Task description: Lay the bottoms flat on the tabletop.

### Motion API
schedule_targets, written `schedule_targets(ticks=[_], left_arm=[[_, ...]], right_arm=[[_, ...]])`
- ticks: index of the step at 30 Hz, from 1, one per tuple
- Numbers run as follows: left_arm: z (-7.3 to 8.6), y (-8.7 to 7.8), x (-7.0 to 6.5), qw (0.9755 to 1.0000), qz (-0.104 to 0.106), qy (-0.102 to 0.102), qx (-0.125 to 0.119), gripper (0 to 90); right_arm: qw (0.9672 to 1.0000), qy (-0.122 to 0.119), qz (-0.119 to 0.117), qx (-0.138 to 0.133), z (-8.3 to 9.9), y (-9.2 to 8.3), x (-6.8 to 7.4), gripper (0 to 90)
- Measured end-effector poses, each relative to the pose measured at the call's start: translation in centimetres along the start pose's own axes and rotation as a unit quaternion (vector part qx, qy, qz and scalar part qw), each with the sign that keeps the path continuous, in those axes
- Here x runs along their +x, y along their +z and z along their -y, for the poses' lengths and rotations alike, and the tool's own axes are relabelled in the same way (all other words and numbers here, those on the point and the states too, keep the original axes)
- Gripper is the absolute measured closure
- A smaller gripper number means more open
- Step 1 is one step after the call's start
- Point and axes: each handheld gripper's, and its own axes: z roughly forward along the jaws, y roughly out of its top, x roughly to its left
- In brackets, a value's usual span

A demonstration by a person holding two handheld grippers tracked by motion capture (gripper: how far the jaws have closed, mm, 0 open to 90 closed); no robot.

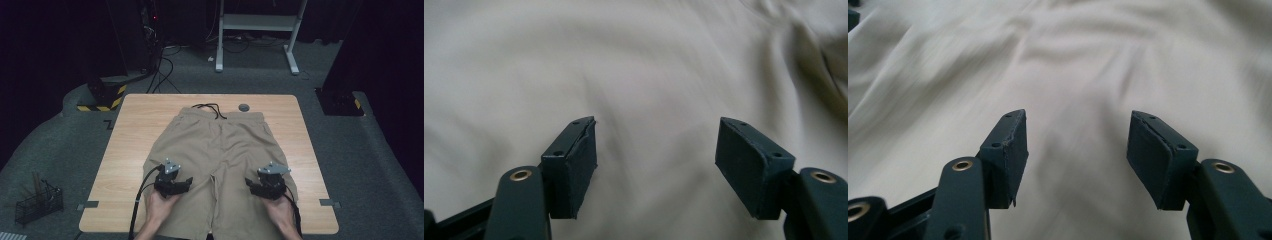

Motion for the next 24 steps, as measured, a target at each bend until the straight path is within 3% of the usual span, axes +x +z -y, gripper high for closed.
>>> schedule_targets(ticks=[2, 3, 5, 7, 9, 12, 17, 24], left_arm=[[0.2, -0.1, -0.2, 1.0000, -0.002, 0.000, -0.004, 31.4], [0.2, -0.1, -0.4, 1.0000, 0.000, -0.007, -0.002, 31.3], [0.1, 0.3, -0.5, 0.9999, -0.009, 0.006, -0.009, 31.1], [0.0, 0.5, -0.5, 0.9996, -0.018, 0.016, -0.012, 31.1], [-0.3, 1.0, -0.6, 0.9989, -0.033, 0.031, -0.012, 30.8], [-1.3, 2.1, 0.2, 0.9988, -0.041, 0.019, -0.020, 31.4], [-2.7, 3.4, 0.9, 0.9987, -0.045, 0.017, -0.019, 31.3], [-5.6, 5.8, 2.8, 0.9988, -0.048, 0.011, -0.004, 31.2]], right_arm=[[1.0000, 0.003, 0.000, 0.008, 0.6, 0.0, 0.3, 41.5], [0.9995, 0.000, 0.010, 0.030, 1.4, 0.7, 0.6, 41.0], [0.9995, -0.014, 0.024, 0.014, 1.6, 1.1, 0.5, 43.3], [0.9995, -0.018, 0.023, 0.009, 1.5, 1.3, 0.3, 43.4], [0.9996, -0.019, 0.022, -0.004, 0.9, 2.2, -0.6, 43.4], [0.9996, -0.021, 0.019, -0.008, 0.2, 3.0, -1.3, 43.4], [0.9996, -0.020, 0.019, -0.008, -1.0, 4.2, -2.4, 43.5], [0.9995, -0.012, 0.029, -0.010, -3.3, 6.5, -4.0, 43.5]])
